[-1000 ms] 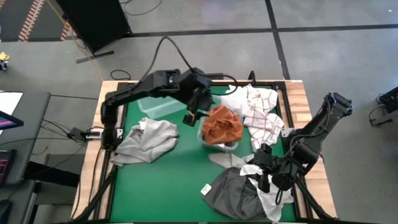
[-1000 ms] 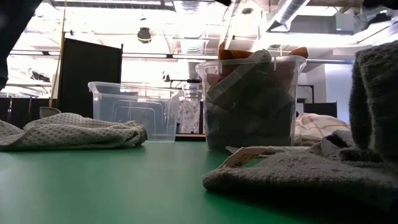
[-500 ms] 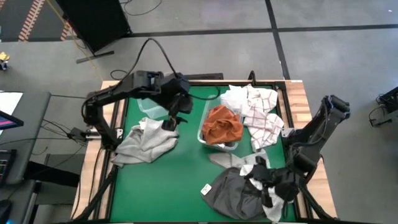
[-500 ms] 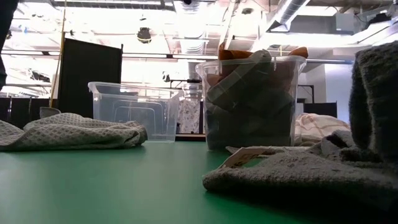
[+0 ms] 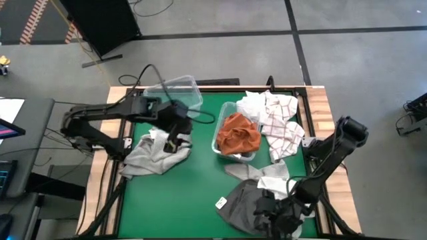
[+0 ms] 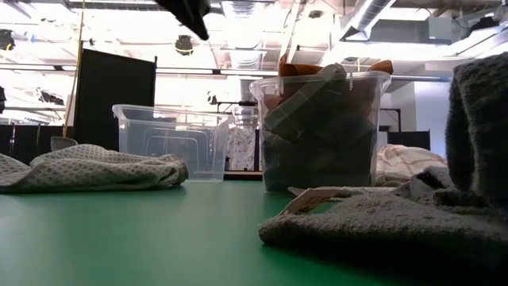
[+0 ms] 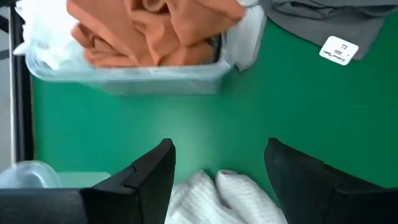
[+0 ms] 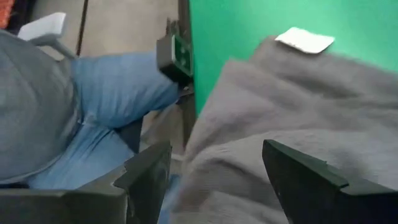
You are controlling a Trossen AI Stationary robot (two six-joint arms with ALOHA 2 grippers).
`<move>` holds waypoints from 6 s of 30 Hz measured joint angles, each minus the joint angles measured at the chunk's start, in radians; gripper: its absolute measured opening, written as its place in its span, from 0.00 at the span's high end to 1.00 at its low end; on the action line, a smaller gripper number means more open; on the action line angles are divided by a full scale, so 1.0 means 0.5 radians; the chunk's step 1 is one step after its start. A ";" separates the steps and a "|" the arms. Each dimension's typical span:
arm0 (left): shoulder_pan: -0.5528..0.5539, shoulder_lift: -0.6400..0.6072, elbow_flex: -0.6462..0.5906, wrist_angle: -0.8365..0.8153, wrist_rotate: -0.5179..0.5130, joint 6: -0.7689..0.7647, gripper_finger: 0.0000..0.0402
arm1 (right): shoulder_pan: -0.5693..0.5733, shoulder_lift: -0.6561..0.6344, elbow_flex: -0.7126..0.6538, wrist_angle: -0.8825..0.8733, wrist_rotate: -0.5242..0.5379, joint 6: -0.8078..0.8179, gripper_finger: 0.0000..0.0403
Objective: Sort towels by color in basket
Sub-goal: Put the dark gray towel into the right transparent bin
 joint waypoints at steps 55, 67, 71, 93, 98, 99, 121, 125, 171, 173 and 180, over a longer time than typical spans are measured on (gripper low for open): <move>-0.842 -0.539 -1.665 1.591 -0.214 -0.761 0.41 | -0.739 0.652 0.130 -0.101 0.006 -1.042 0.89; -0.842 -0.539 -1.665 1.590 -0.234 -0.729 0.41 | -0.810 0.274 0.524 -0.155 0.121 -1.733 0.89; -0.842 -0.539 -1.665 1.589 -0.235 -0.715 0.41 | -0.810 0.064 0.596 -0.164 0.348 -1.941 0.89; -0.842 -0.539 -1.665 1.606 -0.249 -0.642 0.41 | -1.390 -0.427 0.610 -0.559 0.832 -2.296 0.89; -0.842 -0.539 -1.665 1.605 -0.249 -0.635 0.41 | -1.516 -0.224 0.610 -0.954 0.601 -1.973 0.85; -0.842 -0.538 -1.665 1.605 -0.249 -0.634 0.41 | -1.534 -0.171 0.610 -1.011 0.533 -1.926 0.85; -0.842 -0.539 -1.665 1.606 -0.249 -0.640 0.41 | -1.780 0.194 0.606 -1.156 -0.367 -1.640 0.84; -0.841 -0.539 -1.665 1.608 -0.249 -0.626 0.41 | -1.778 -0.005 0.606 -1.165 -0.366 -1.648 0.78; -0.841 -0.538 -1.665 1.831 -0.261 -0.651 0.41 | -0.573 0.257 0.609 -0.459 -0.357 -1.395 0.39; -0.841 -0.538 -1.665 1.833 -0.278 -0.663 0.41 | -0.574 0.333 0.609 -0.475 -0.355 -1.398 0.39; -0.841 -0.538 -1.665 1.837 -0.300 -0.699 0.41 | -0.576 0.526 0.609 -0.554 -0.221 -1.563 0.39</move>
